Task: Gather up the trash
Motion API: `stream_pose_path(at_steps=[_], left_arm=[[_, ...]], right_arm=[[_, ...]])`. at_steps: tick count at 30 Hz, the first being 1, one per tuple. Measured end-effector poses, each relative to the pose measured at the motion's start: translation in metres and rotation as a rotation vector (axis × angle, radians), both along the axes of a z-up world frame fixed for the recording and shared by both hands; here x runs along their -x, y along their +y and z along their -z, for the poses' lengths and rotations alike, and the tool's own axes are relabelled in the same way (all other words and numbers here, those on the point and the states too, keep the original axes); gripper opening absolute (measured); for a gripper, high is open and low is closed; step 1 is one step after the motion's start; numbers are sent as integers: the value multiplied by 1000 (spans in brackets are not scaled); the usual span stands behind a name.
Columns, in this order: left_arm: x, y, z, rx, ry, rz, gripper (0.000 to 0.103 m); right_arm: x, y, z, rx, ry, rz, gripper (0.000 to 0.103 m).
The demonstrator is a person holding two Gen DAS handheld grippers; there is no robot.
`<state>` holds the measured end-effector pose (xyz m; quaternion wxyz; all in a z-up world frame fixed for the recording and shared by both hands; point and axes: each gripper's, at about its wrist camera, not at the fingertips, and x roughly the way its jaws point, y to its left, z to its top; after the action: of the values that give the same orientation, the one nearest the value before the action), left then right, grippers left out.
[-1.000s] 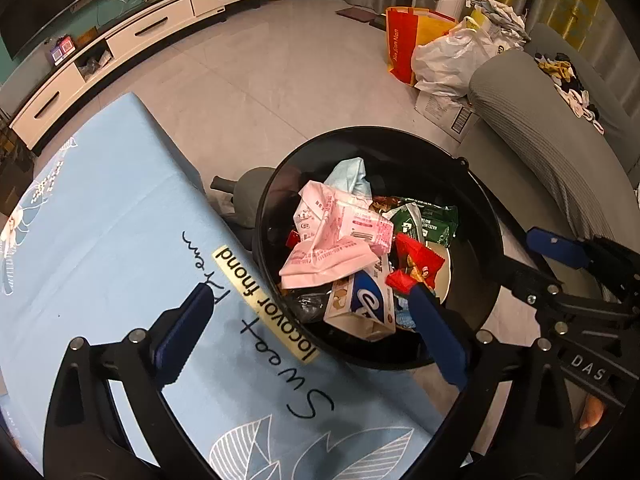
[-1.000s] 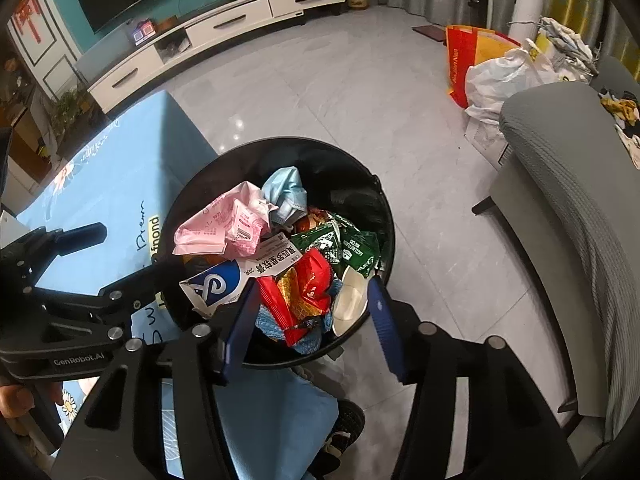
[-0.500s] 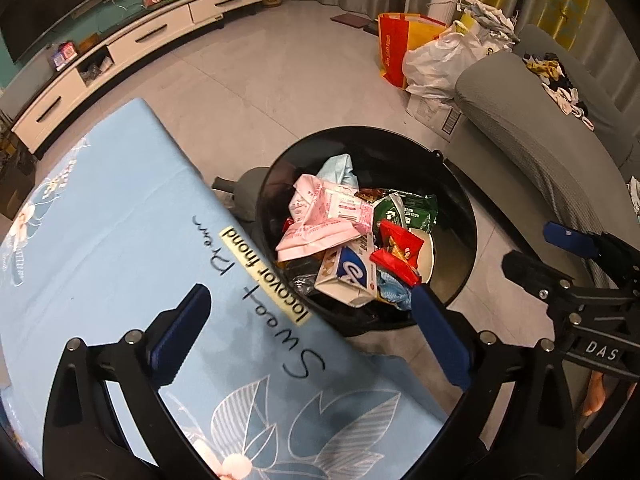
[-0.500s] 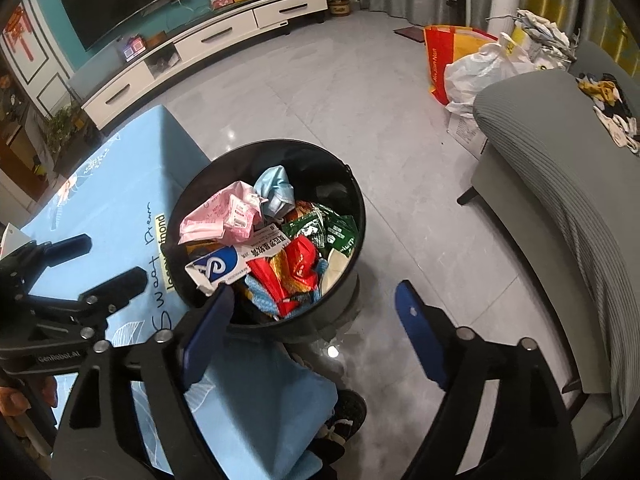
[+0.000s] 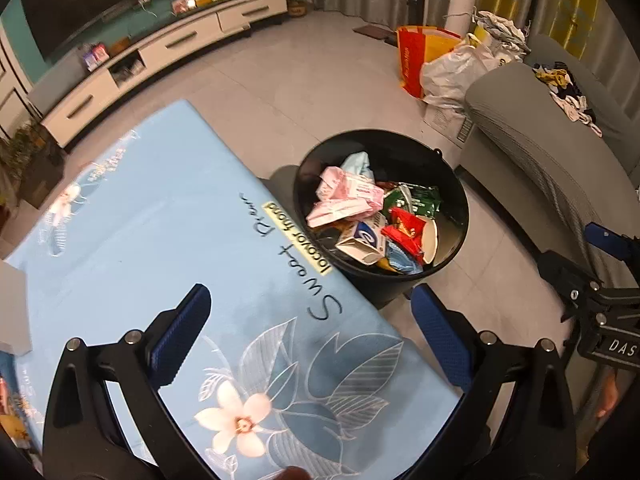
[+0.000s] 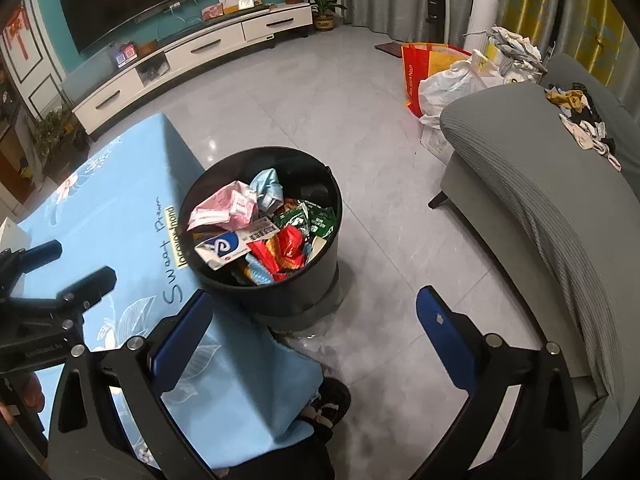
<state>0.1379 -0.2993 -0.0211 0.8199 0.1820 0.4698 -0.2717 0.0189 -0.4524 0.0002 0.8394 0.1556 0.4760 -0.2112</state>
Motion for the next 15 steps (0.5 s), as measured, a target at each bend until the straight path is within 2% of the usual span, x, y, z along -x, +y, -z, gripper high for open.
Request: stream_pose_path(at_steps=[3,9,15], left_arm=[[6,12,-12,37,7,-14,100],[22,26,-33,75,13,-5,100],[34,30,-48,14,-44,-18,100]], right_arm=[[7,7,-9,2,-18,1,100],[17,26,-33,93,-38,29,100],[23,40,-52,111,-24,31,100]])
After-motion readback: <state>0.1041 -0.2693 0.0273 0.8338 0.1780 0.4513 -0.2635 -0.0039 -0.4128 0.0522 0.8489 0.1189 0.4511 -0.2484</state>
